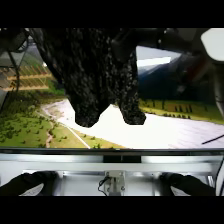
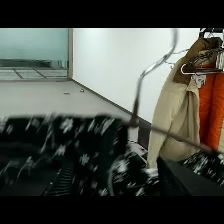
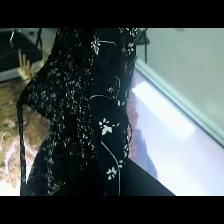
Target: Fold the shirts.
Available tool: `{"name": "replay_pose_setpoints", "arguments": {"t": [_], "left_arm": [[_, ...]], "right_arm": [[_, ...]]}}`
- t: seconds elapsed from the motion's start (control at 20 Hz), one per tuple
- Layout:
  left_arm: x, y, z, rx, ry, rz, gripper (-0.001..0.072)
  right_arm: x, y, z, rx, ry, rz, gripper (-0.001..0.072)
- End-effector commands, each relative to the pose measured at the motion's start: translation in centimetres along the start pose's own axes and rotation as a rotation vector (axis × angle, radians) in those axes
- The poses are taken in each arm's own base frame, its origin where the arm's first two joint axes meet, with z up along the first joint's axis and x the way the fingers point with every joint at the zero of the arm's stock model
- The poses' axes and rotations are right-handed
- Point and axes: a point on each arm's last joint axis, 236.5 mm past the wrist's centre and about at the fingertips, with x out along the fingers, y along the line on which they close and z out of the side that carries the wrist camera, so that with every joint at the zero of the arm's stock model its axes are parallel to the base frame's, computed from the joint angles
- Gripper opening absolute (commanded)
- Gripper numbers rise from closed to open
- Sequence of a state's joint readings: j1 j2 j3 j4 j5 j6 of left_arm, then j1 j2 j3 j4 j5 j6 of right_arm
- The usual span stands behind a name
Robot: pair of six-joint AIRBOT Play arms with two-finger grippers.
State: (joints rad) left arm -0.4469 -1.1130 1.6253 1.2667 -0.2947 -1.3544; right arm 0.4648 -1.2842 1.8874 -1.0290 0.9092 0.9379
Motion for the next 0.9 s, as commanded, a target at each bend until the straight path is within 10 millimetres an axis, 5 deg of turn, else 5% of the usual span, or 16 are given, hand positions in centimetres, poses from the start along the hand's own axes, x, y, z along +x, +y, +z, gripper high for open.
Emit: {"name": "replay_pose_setpoints", "arguments": {"t": [0.0,0.15,0.3,0.55,0.75,0.85], "left_arm": [[-1.9,1.0,2.9,0.031,-0.051,0.027,0.0616],[-3.2,1.2,4.6,0.037,-0.084,0.035,0.0614],[-3.8,1.0,5.2,0.039,-0.087,0.032,0.0613],[-3.6,0.9,4.3,0.038,-0.056,0.026,0.0613],[-3.6,0.9,4.3,0.038,-0.055,0.026,0.0612],[-3.6,0.9,4.3,0.038,-0.055,0.025,0.0612]], "right_arm": [[0.0,-1.4,-0.5,0.010,0.021,-0.060,0.0048],[-1.7,-5.0,-0.7,0.045,0.034,-0.203,0.0048],[-7.2,-11.2,-0.8,0.137,0.029,-0.407,0.0048],[-23.7,-20.6,-3.7,0.251,0.116,-0.895,0.0048],[-37.1,-22.5,-7.3,0.327,0.252,-1.247,0.0048],[-41.7,-22.4,-8.4,0.368,0.281,-1.369,0.0048]]}}
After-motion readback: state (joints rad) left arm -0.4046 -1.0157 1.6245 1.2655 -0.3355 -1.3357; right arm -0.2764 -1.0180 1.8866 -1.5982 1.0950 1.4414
